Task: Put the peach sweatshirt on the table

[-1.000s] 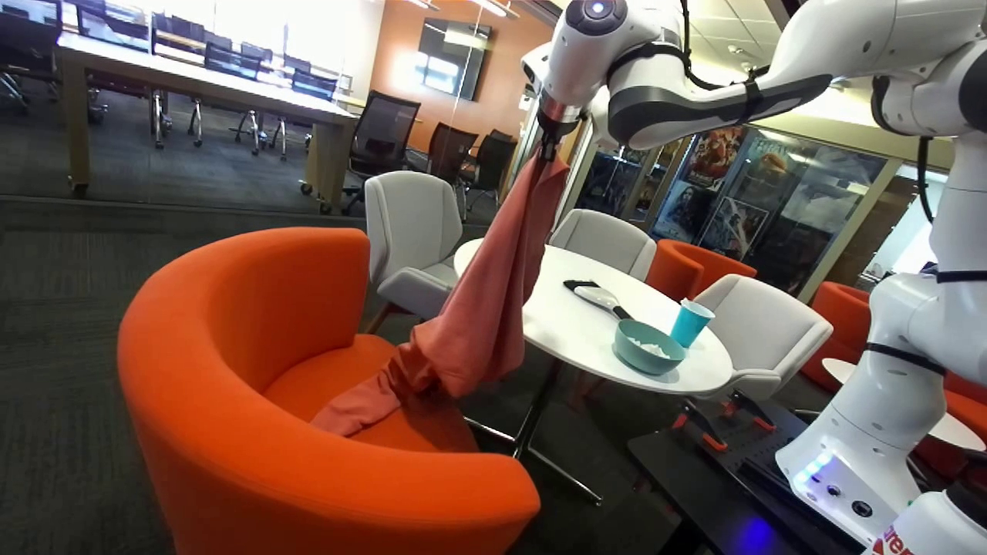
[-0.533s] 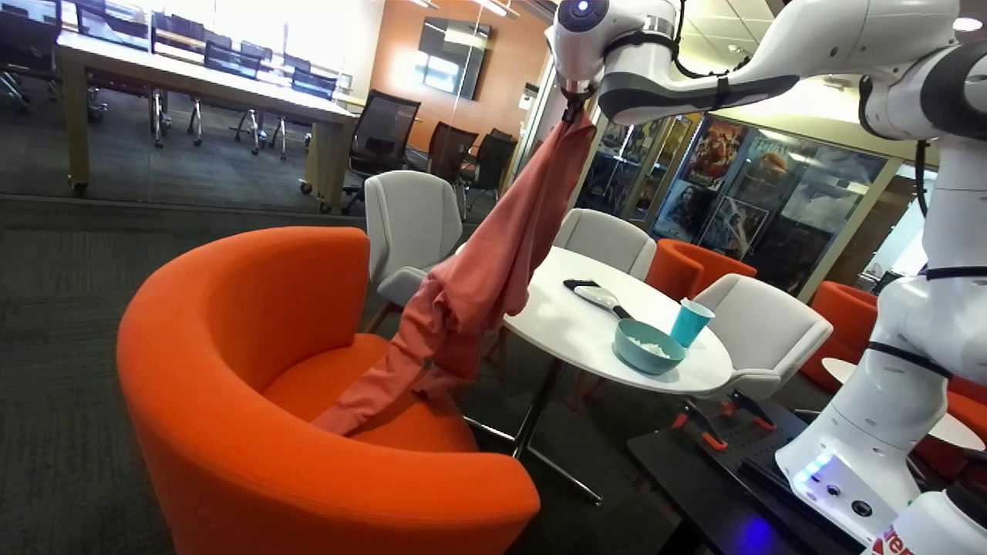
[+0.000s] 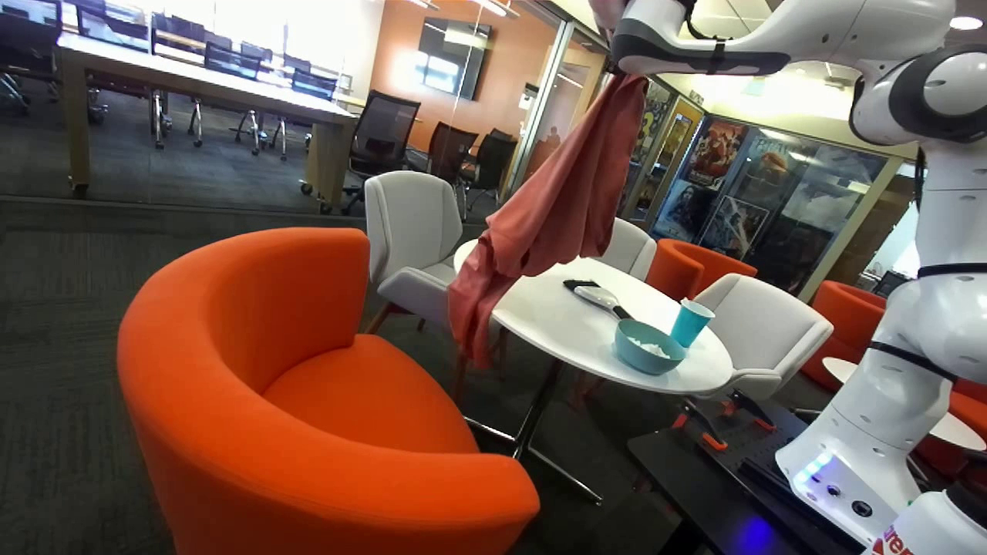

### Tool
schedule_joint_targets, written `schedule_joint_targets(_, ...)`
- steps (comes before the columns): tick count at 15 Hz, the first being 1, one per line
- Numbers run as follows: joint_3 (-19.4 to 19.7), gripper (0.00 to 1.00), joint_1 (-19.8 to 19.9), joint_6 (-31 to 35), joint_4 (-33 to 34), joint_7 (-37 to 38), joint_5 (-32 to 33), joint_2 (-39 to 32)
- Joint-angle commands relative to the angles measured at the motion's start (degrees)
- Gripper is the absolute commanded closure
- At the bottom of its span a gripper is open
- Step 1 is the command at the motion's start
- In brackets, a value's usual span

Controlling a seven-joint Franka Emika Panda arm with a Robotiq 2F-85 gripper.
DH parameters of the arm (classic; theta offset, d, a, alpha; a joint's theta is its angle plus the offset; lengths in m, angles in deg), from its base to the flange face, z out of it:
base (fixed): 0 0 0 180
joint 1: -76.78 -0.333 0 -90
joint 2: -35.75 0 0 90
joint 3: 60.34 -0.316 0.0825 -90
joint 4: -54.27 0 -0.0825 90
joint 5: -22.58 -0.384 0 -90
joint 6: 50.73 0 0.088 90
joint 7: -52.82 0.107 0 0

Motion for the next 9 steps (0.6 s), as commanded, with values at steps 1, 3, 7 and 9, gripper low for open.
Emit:
schedule_joint_targets(1, -0.96, 0.99, 2.25, -3.01, 6.70, -1.25, 1.55, -3.29)
schedule_joint_targets(3, -0.90, 0.99, 3.23, -3.86, 6.69, -0.78, 0.13, -3.86)
schedule_joint_targets(7, -0.12, 0.99, 4.21, -4.57, 2.00, 1.65, -4.58, -2.73)
schedule_joint_targets(9, -0.75, 0.99, 5.06, -4.20, -0.34, 4.01, -9.38, -1.61)
